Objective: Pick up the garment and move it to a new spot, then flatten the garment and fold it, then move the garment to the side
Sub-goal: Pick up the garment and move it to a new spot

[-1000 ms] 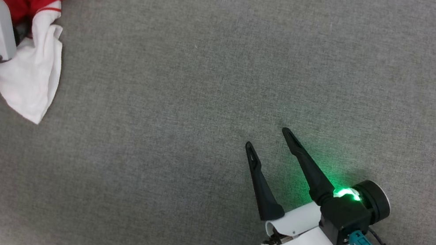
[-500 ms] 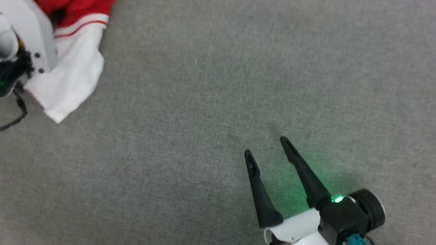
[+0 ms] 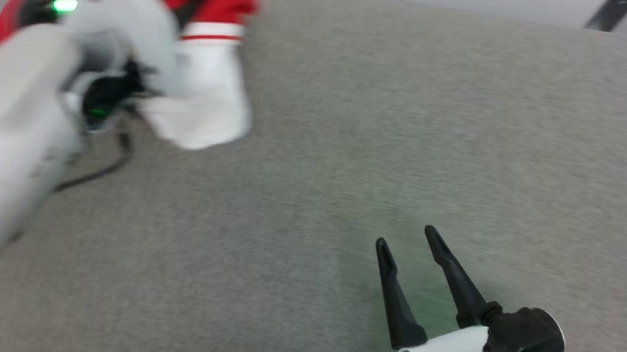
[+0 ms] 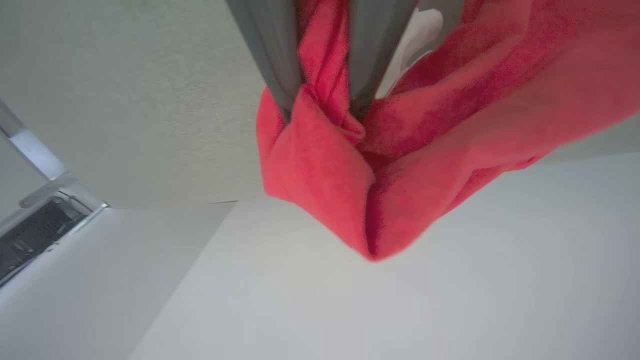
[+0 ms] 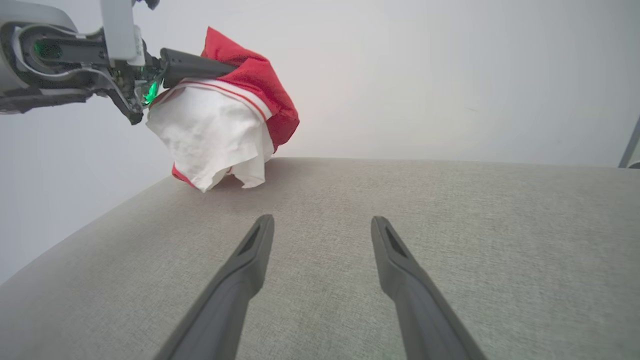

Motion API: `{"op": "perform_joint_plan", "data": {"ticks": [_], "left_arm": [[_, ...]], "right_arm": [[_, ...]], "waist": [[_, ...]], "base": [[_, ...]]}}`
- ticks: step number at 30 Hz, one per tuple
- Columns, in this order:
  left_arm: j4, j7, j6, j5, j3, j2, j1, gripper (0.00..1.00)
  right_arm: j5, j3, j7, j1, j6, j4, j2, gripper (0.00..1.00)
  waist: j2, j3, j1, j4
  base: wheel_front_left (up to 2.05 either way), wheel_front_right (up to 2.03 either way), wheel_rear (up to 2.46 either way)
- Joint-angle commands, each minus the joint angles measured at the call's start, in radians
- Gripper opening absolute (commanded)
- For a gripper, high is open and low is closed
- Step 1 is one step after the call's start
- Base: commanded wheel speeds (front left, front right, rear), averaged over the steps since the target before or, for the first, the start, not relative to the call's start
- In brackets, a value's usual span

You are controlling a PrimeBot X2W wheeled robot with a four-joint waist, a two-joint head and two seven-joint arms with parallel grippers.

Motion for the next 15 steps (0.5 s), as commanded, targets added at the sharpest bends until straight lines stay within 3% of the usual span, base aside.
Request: {"op": "perform_joint_plan", "data": {"ticks": [1, 8, 15], "left_arm": [[-0.028, 0.002, 0.002, -0.025, -0.007, -0.025, -0.020, 0.00], [-0.155, 0.006, 0.002, -0.083, -0.067, -0.098, -0.080, 0.00], [-0.290, 0.017, 0.002, -0.228, -0.048, -0.170, -0.118, 0.00]], "right_arm": [[0.011, -0.012, -0.002, 0.015, -0.001, -0.005, 0.002, 1.00], [0.035, -0.045, -0.002, 0.030, -0.001, -0.029, 0.002, 1.00], [0.054, -0.074, -0.002, 0.014, -0.001, -0.049, 0.002, 1.00]], "waist": [[0.0000, -0.033, 0.0000, -0.050], [0.0000, -0.026, 0.0000, -0.121], [0.0000, 0.005, 0.0000, -0.182]], "base": [[0.00, 0.00, 0.00], [0.00, 0.00, 0.00], [0.00, 0.00, 0.00]]}}
